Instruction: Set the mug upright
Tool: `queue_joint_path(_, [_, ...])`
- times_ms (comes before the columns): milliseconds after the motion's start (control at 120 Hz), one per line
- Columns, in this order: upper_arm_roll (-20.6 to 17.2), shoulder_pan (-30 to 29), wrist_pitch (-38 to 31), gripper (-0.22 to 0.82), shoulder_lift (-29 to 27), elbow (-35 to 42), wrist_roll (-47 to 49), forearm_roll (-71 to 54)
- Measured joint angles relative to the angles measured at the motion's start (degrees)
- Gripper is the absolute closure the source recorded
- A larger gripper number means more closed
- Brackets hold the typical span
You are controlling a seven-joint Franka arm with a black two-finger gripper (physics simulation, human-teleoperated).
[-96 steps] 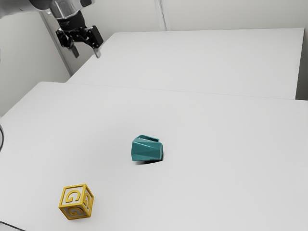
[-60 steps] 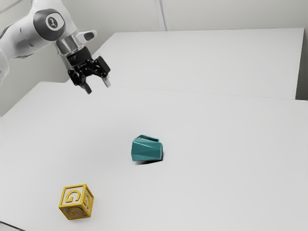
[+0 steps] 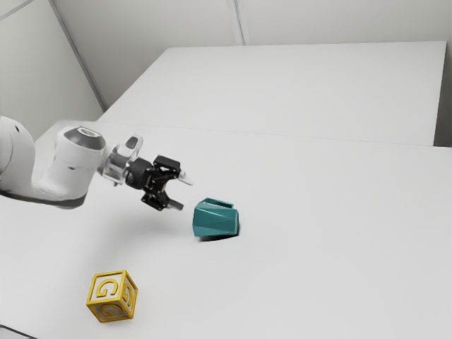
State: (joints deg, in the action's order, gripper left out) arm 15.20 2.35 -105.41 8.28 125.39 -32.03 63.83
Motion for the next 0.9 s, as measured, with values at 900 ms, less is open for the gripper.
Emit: queue_joint_path(900, [-3.6, 0.2, -5.1, 0.00, 3.5, 6.2, -22.5, 18.5])
